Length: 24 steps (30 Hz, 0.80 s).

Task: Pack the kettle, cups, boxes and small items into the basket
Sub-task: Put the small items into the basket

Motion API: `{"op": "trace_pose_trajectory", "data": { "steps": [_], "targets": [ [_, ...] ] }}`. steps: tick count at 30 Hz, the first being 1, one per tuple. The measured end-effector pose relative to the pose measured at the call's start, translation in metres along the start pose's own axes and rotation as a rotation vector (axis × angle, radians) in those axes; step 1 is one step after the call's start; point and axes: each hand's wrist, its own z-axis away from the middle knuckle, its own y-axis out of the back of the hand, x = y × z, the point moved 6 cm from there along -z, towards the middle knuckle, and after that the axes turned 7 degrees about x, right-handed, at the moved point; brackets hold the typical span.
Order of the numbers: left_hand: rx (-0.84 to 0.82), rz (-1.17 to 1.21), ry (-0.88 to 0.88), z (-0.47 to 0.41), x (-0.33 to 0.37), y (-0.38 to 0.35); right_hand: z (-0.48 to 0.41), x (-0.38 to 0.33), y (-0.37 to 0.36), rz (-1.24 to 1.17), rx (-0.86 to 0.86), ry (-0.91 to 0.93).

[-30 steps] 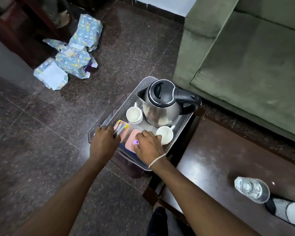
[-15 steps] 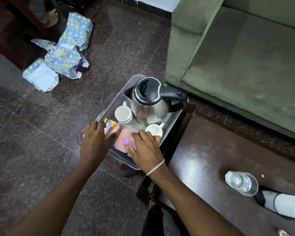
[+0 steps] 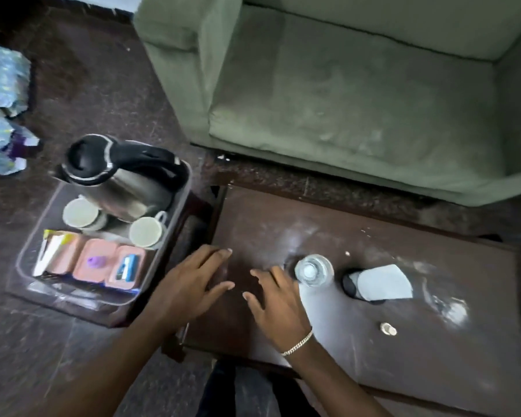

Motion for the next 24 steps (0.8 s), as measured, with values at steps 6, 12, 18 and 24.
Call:
{"op": "trace_pose_trajectory", "data": {
  "steps": [6,12,18,24],
  "targets": [
    [-0.193,0.033,-0.087,-0.012,0.092,-0.095,0.061,0.122,0.045,-0.017,0.048,-0.21],
    [-0.293,0.023,-0.13,-0.006,0.158,-0.173,0.115,0.223,0.066,0.059,0.102,-0.358],
    [-0.414,0.03,-0.099,-0.007,0.196,-0.235,0.151,0.296,0.071,0.091,0.076,-0.535],
    [-0.464,0.023,-0.09,-0.016,0.209,-0.269,0.165,0.337,0.065,0.086,0.07,-0.66]
  ]
}}
